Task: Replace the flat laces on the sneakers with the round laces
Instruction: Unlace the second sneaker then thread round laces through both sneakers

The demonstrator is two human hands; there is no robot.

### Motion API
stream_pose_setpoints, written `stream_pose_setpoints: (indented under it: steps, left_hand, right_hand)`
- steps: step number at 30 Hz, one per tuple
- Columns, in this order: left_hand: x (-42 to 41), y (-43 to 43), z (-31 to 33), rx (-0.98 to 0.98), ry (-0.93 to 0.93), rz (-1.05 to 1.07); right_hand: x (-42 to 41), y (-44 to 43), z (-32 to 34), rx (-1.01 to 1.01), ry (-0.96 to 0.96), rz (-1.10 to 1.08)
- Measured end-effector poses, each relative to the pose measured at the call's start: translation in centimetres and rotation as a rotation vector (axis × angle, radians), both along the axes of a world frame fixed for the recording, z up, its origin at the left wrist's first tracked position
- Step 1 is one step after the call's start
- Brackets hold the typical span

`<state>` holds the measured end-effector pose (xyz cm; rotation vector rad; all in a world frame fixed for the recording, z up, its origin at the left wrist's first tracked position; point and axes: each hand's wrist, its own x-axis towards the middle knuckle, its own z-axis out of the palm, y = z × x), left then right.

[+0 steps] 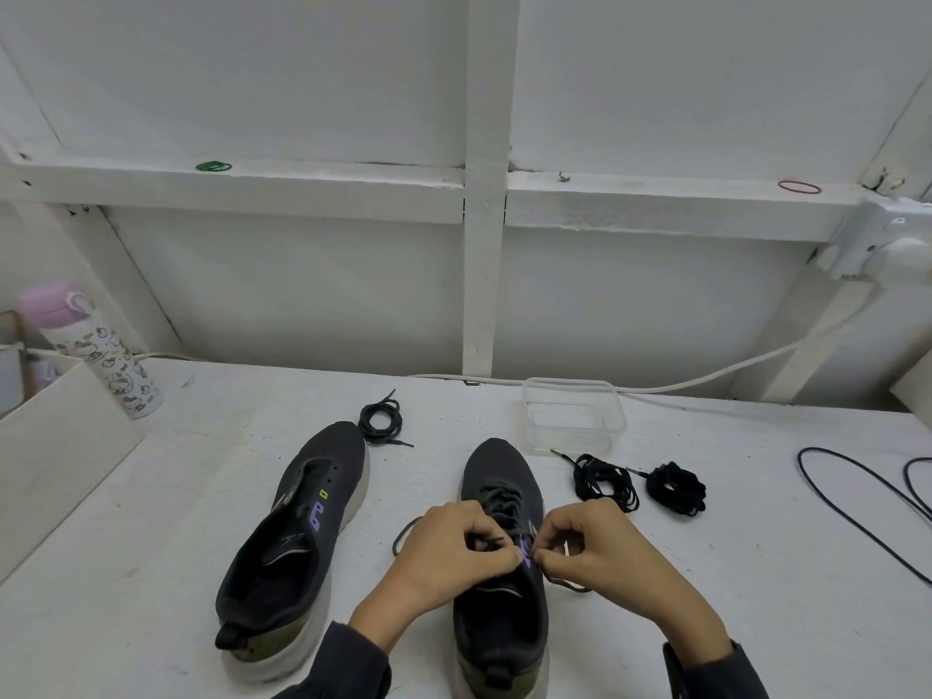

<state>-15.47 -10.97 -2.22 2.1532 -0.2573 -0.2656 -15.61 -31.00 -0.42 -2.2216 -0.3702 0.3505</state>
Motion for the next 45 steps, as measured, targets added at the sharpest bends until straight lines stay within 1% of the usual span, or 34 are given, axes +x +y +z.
stream_pose_setpoints:
  steps: [5,12,15,19,24,31,34,38,40,43,45]
  left_hand:
    - [-0.2,0.1,-0.1,-0.008,-0.036,-0.029]
    - [-0.2,0.0,-0.1,0.173,-0.135,-0.007]
    - [-0.4,0.0,-0.2,0.133,-0.145,-0.016]
    - [-0.5,0.1,-0.2,0.119,-0.161,-0.039]
    - [-0.6,0.0,-0.5,0.103,-0.159,-0.006]
    - [-0.7,0.1,-0.3,0.137,-0.171,0.04]
    - [-0.4,0.7,0.3,0.073,-0.164,0.106]
    - [0.5,2.1,1.1,-0.092,-0.2,0.232]
    - [0.7,2.3,1.6,-0.102,-0.216,0.205]
    - [0.6,2.1,1.6,-0.136,-0.184,0.117]
    - [0.7,2.2,1.1,-0.16,-0.138,0.066]
  right_hand:
    - [0.4,0.2,0.4,-0.016,0.021,0.035]
    - [0.8,0.1,0.1,-0.014,0.028,0.021]
    - [1.0,0.0,-0.1,0.062,0.046,-0.029]
    - [0.9,0.1,-0.2,0.21,0.143,-0.067]
    - [0.9,0.3,-0.7,0.272,0.207,-0.088]
    - [0.2,0.7,-1.2,0.283,0.219,-0.121]
    - [0.1,0.7,-1.4,0.309,0.224,-0.143]
    - [-0.4,0.8,-1.1,0.299,0.209,-0.134]
    - [-0.5,1.3,-1.0,0.271,0.164,-0.119]
    - [-0.3,2.3,-1.0,0.184,0.001,-0.077]
    - [-0.1,3.0,-0.9,0.191,-0.065,-0.115]
